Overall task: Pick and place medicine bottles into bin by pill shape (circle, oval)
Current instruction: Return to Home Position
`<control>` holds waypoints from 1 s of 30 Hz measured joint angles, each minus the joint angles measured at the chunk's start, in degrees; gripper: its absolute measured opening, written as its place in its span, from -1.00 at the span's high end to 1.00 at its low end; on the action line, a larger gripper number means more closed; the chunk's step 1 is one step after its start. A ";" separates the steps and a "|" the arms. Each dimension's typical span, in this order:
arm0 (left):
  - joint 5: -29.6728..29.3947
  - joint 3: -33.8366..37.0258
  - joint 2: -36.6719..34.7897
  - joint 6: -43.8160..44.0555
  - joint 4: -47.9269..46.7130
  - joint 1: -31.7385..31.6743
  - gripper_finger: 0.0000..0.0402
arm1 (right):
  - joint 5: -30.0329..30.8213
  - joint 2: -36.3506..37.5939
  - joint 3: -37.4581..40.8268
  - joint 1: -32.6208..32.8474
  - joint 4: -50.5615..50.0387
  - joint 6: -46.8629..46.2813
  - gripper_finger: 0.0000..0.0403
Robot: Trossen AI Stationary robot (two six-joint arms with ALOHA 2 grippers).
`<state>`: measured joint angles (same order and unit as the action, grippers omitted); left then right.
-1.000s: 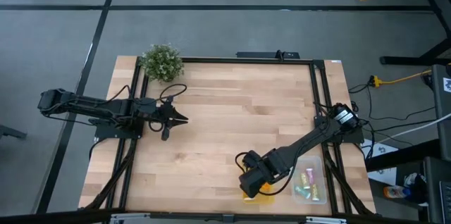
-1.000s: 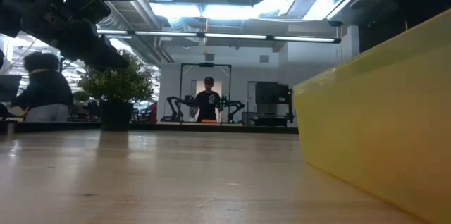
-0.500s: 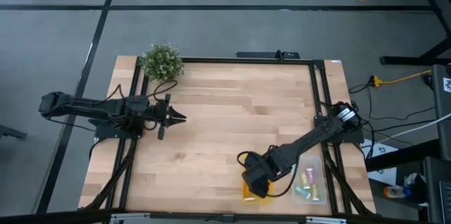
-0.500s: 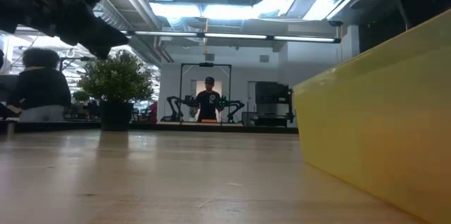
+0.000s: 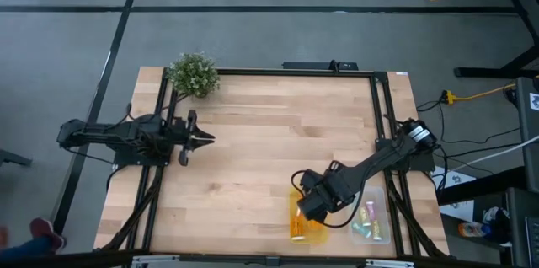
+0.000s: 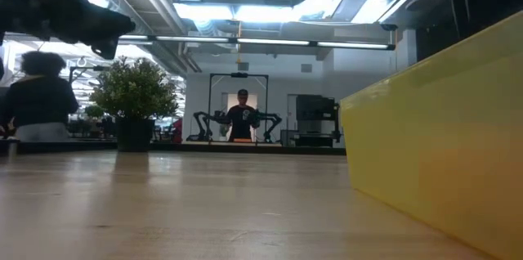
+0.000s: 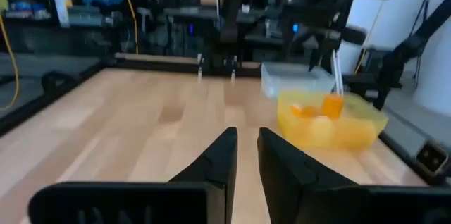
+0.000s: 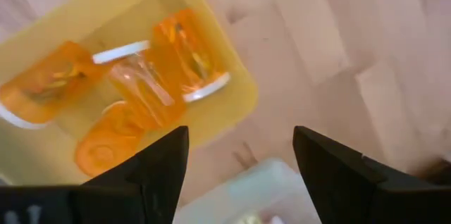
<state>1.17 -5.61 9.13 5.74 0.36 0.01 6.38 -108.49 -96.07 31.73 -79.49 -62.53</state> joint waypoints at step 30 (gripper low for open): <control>-0.64 5.14 -6.76 -0.20 1.79 0.00 0.75 | 6.93 24.58 10.03 -11.53 23.43 50.59 -0.28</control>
<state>0.52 -0.47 2.37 5.54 2.15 0.01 13.30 -83.91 -86.04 20.19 -56.06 -11.94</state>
